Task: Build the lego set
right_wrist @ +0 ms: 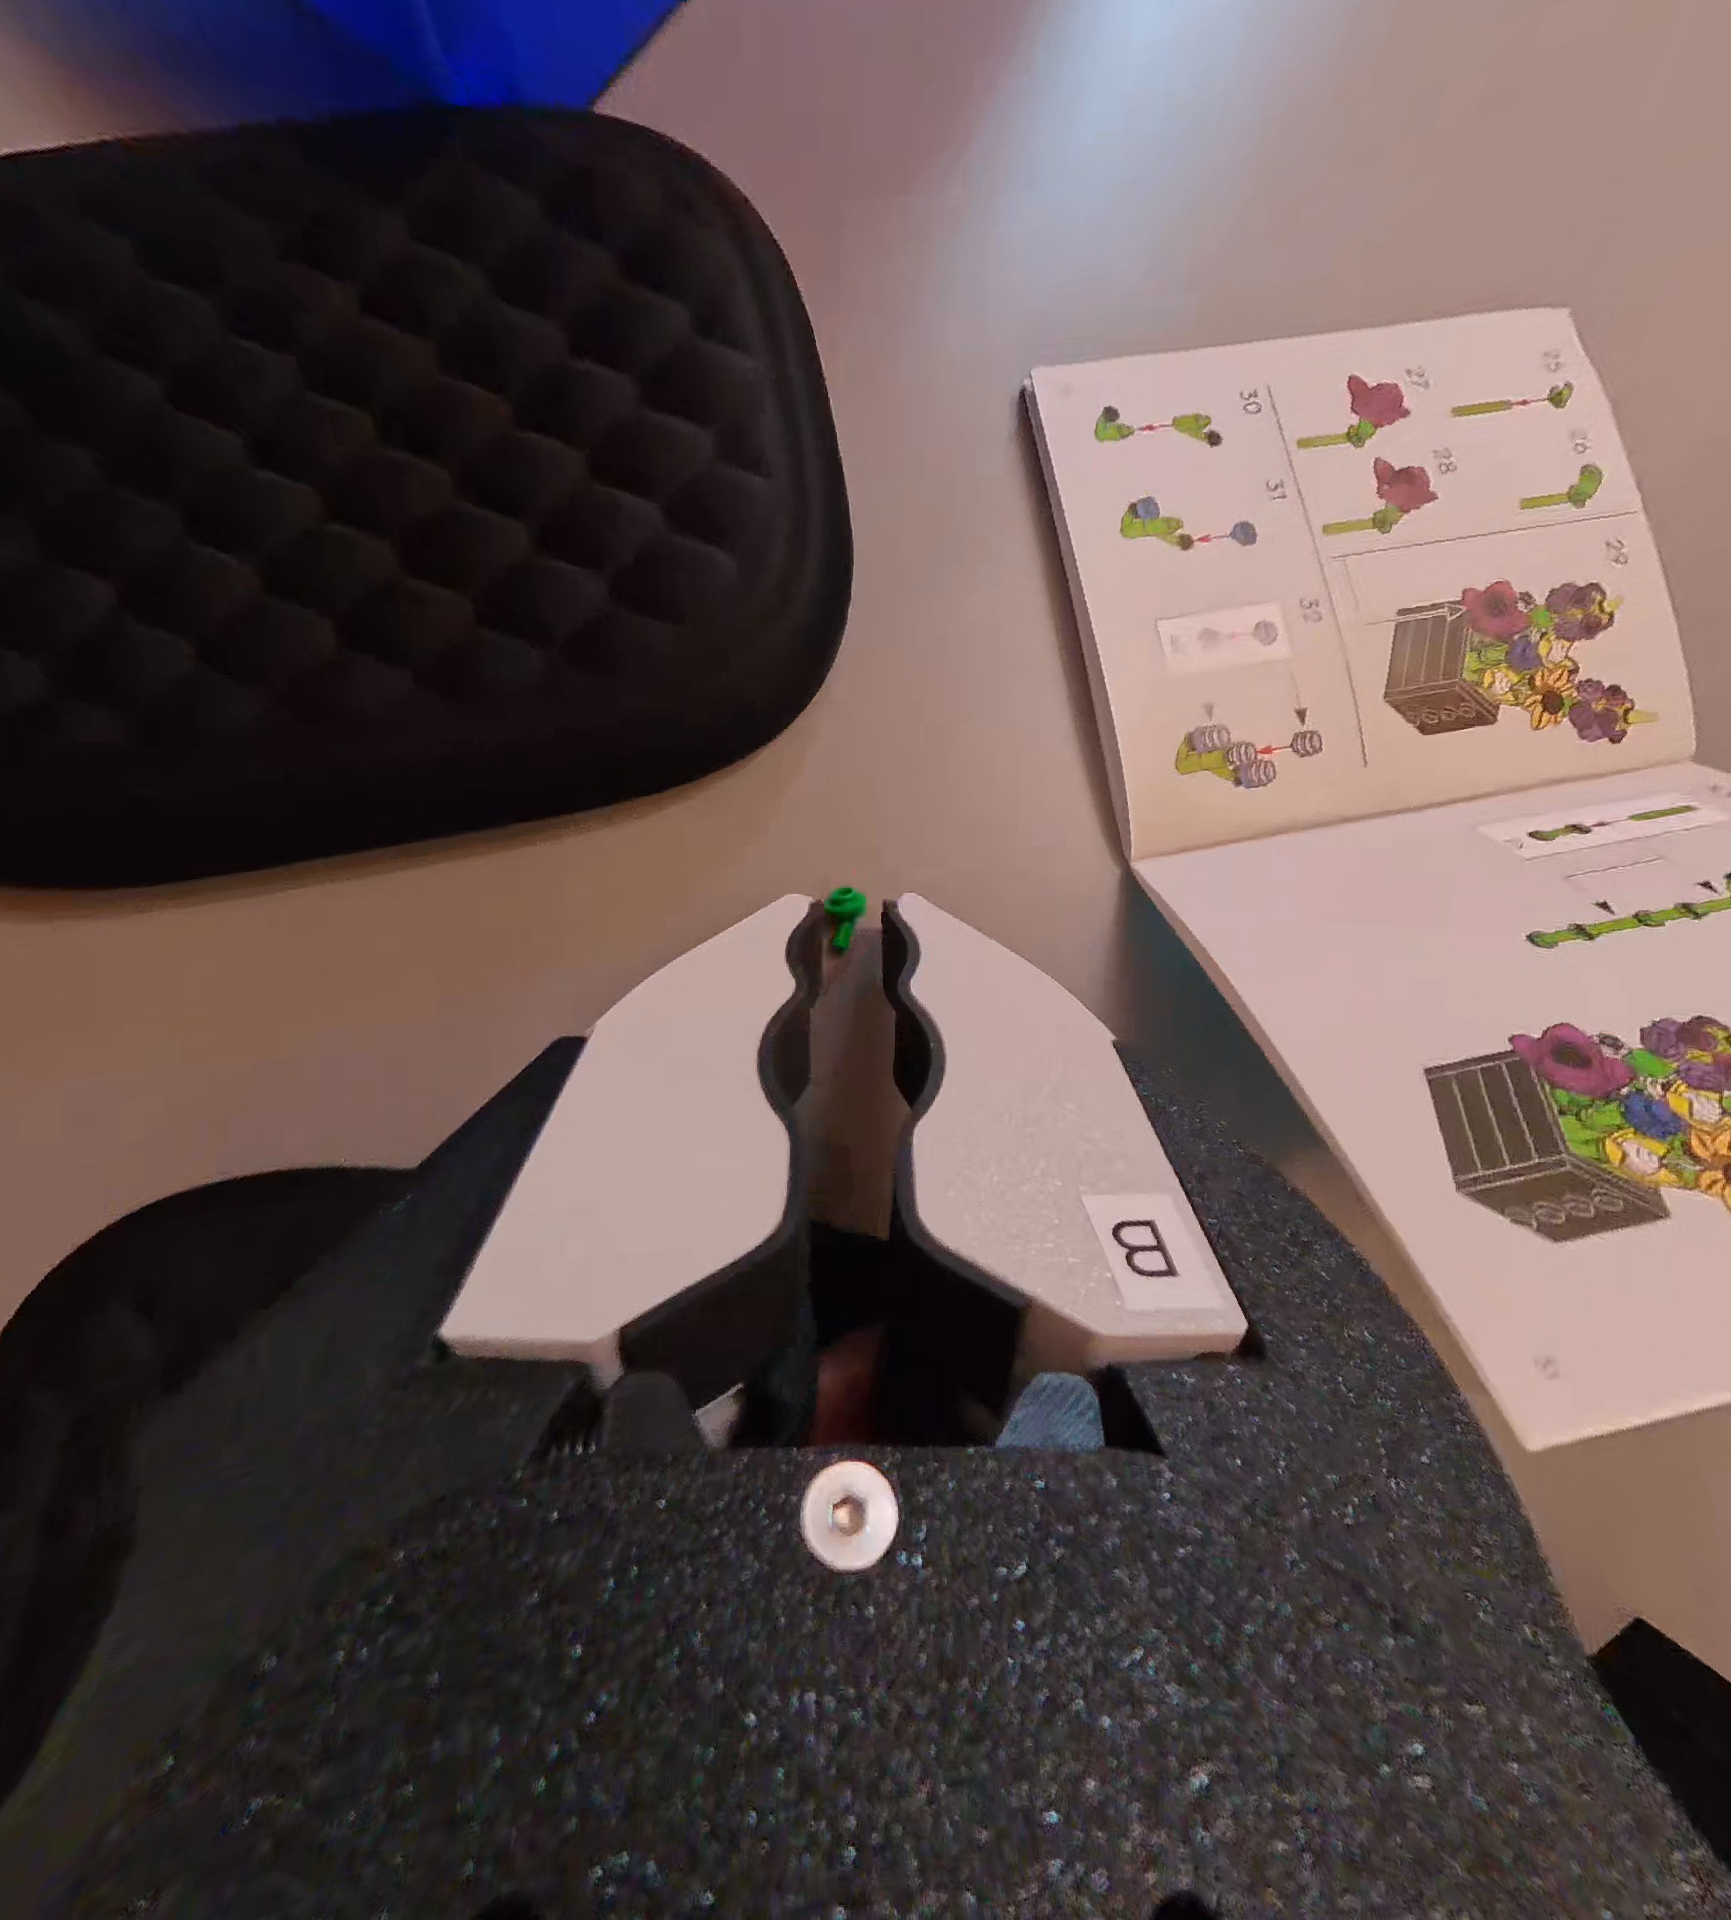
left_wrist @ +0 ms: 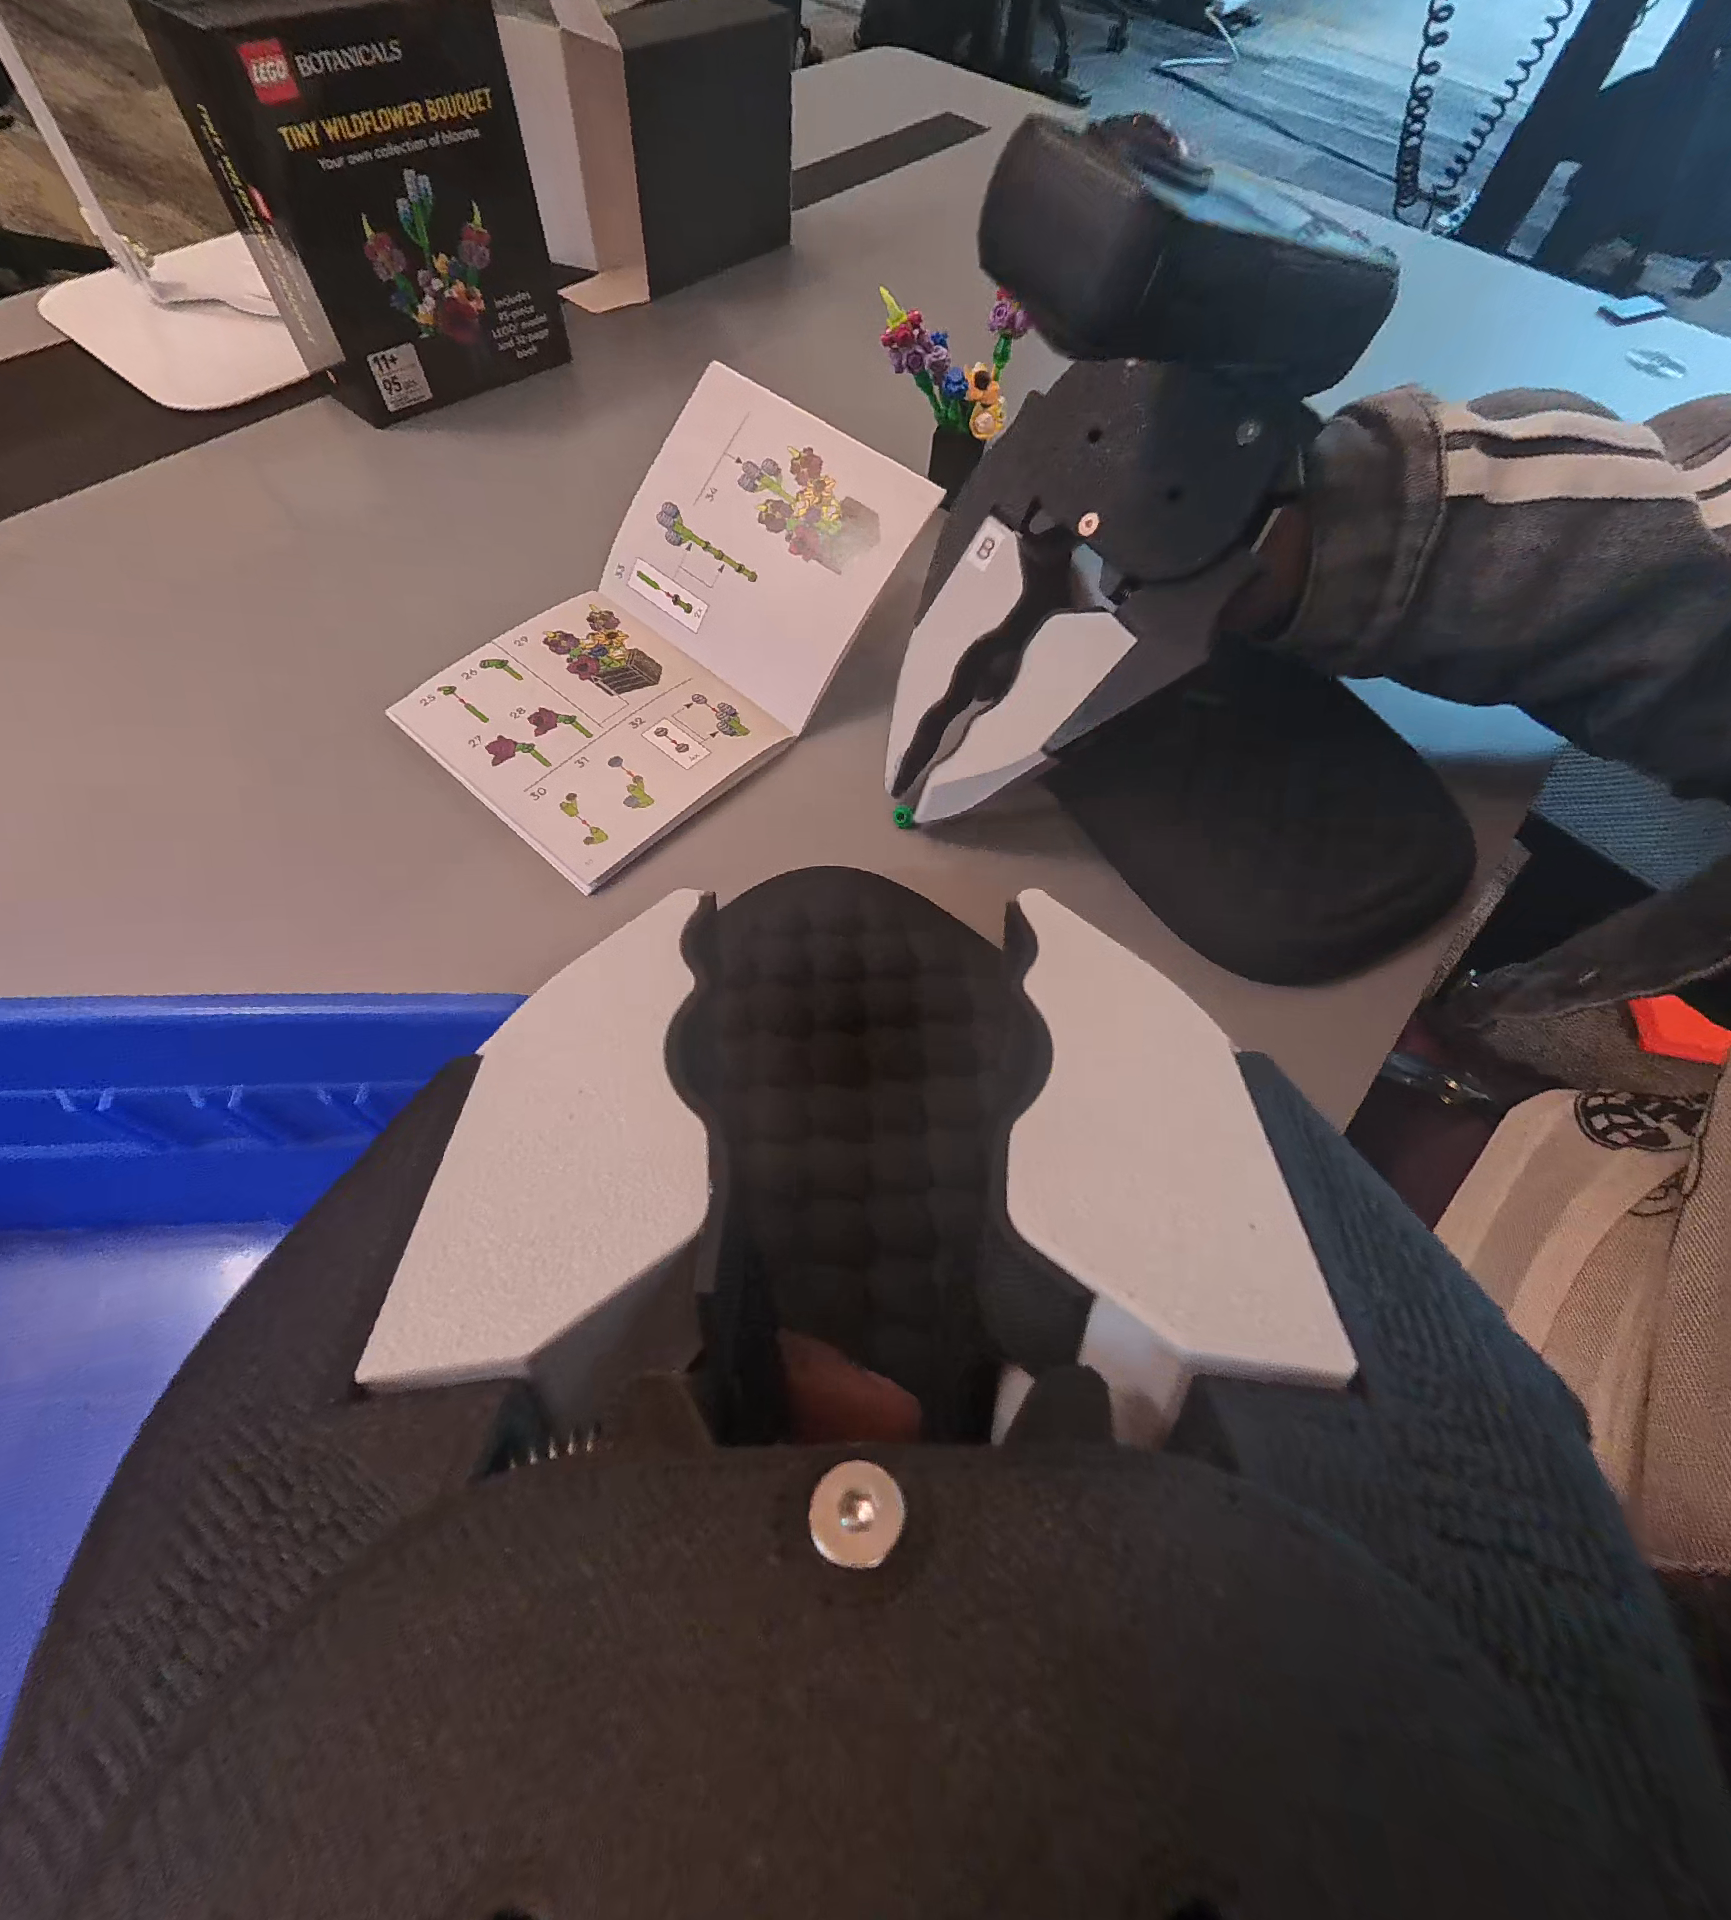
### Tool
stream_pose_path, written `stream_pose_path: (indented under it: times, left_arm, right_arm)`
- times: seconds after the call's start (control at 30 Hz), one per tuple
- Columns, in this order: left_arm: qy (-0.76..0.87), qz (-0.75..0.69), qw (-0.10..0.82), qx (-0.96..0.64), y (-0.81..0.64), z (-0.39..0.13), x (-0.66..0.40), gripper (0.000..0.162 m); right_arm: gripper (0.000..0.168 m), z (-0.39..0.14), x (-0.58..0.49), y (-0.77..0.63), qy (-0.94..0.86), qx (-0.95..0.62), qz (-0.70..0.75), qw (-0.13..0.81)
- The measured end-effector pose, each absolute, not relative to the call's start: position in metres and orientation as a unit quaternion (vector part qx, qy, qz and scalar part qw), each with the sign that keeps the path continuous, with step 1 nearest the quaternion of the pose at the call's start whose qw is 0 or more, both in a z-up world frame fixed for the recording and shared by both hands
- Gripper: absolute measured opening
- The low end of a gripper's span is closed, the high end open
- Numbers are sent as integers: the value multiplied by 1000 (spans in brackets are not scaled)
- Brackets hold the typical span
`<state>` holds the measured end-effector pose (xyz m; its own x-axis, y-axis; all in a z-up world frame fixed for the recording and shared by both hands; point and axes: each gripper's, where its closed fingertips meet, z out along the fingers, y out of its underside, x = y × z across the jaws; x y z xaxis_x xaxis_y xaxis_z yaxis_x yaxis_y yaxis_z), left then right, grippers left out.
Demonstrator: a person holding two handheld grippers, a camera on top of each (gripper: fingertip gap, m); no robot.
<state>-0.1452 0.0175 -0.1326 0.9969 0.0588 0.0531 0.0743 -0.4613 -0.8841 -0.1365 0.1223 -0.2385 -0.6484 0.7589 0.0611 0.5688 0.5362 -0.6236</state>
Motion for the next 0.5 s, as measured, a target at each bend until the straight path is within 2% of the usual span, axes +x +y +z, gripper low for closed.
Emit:
stream_pose_path:
  times: [0.2,0.37,0.5]
  left_arm:
    - [-40,-17,519,-853,20,-135,-147,53]
    - [-46,-5,531,-846,17,-131,-152,52]
    - [-55,0,539,-840,15,-131,-158,52]
  right_arm:
    - [6,-236,-135,124,-859,-384,295,164]
    - [6,-201,-107,168,-803,-462,319,202]
    - [6,-199,-66,205,-760,-546,290,201]
